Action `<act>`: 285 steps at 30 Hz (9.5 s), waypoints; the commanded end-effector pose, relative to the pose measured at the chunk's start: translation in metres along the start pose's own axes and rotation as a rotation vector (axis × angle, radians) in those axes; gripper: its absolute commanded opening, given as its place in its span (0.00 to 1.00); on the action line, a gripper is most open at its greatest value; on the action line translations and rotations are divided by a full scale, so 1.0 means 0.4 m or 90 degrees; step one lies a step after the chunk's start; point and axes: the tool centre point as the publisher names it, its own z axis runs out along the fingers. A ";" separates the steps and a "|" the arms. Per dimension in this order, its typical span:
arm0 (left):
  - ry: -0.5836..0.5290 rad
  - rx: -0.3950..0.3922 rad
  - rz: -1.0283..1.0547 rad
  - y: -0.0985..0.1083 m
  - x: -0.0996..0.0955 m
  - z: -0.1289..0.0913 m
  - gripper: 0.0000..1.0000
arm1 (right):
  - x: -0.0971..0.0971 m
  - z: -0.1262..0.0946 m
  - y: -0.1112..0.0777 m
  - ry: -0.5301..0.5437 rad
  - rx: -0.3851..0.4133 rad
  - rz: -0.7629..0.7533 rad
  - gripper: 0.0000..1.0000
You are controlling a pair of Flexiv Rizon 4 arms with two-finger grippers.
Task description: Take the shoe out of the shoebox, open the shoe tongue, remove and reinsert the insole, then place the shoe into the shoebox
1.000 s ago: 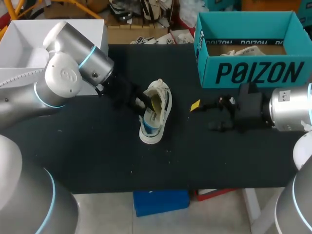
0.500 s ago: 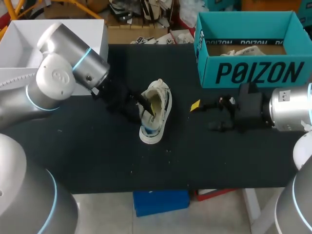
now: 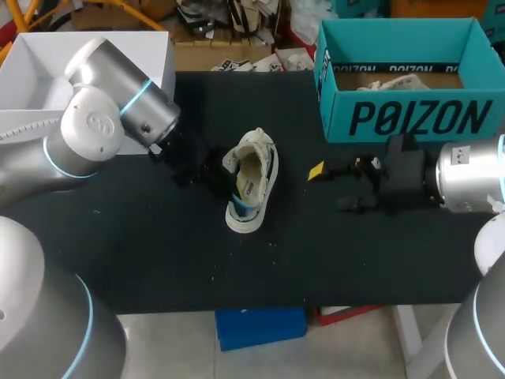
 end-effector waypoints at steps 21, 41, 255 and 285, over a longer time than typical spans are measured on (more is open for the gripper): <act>0.042 -0.016 -0.018 0.058 0.009 0.048 0.40 | 0.002 0.001 0.000 -0.002 0.000 0.000 1.00; 0.138 -0.051 0.048 -0.027 -0.002 -0.095 0.07 | 0.002 0.001 0.000 -0.002 0.000 0.000 1.00; -0.111 -0.186 -0.418 -0.060 0.031 -0.360 1.00 | 0.002 0.001 0.000 -0.002 0.000 0.000 1.00; -0.173 -0.033 -0.826 -0.020 0.109 -0.448 1.00 | 0.002 0.001 0.000 -0.002 0.000 0.000 1.00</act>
